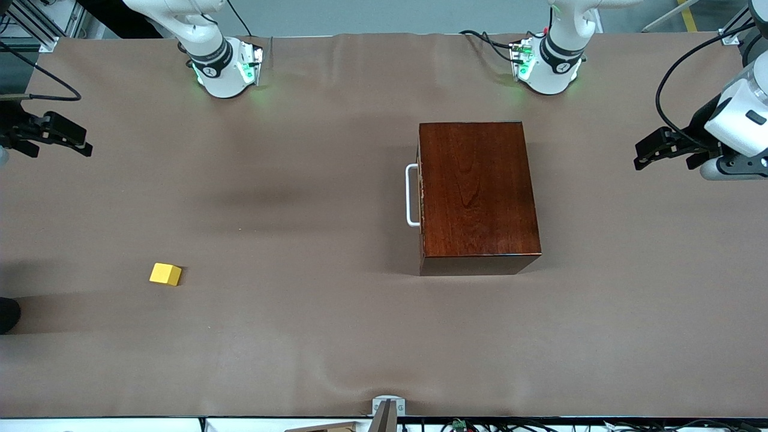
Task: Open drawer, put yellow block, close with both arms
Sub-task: 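Reach the left gripper to the drawer handle while the right gripper reaches the cube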
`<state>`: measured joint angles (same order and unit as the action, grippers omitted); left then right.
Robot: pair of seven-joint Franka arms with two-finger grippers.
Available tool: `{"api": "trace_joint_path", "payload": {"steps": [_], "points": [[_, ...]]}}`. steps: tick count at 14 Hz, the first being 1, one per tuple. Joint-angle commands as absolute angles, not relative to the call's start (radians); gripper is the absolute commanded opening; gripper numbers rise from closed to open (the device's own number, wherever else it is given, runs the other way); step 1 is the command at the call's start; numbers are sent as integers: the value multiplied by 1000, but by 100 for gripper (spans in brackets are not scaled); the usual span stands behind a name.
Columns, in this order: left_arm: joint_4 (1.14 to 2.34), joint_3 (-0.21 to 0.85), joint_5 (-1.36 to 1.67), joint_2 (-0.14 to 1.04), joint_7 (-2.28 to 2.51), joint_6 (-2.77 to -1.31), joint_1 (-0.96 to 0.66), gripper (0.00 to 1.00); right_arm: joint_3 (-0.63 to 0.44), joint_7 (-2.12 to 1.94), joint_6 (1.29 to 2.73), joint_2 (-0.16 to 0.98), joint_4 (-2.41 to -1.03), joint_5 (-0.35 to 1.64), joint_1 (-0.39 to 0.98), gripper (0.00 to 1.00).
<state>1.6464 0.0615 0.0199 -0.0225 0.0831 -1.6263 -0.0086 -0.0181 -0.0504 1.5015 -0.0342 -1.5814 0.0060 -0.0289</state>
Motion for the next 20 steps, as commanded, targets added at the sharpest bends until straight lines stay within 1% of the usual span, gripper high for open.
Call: {"api": "trace_joint_path", "payload": {"steps": [1, 6, 8, 10, 12, 13, 15, 16, 19, 20], "points": [[1643, 66, 14, -32, 97, -1635, -5, 100, -14, -51, 1496, -44, -1582, 0, -34, 100], [1640, 64, 15, -44, 95, -1628, -2, 100, -14, -51, 1499, -44, -1582, 0, -32, 100], [1606, 80, 32, -32, 106, -1626, -15, 100, -14, -51, 1502, -43, -1582, 0, -34, 100], [1565, 145, 78, -15, 115, -1624, -20, 100, -14, -52, 1505, -38, -1582, 0, -34, 100], [1533, 254, 83, 3, 171, -1623, -23, 100, -14, -51, 1508, -34, -1585, 0, -34, 100], [1496, 318, 83, 27, 267, -1611, -28, 100, -14, -51, 1511, -32, -1586, 0, -35, 100], [1395, 438, 75, 125, 526, -1557, -58, 100, -14, -52, 1519, -25, -1592, 0, -40, 100], [1349, 474, 69, 170, 617, -1554, -96, 100, -15, -52, 1538, -11, -1604, 0, -46, 100], [1289, 469, -42, 257, 797, -1555, -288, 100, -15, -61, 1641, 35, -1676, 3, -75, 100], [1286, 469, -90, 273, 808, -1555, -337, 100, -15, -63, 1676, 49, -1698, 3, -75, 100]]}}
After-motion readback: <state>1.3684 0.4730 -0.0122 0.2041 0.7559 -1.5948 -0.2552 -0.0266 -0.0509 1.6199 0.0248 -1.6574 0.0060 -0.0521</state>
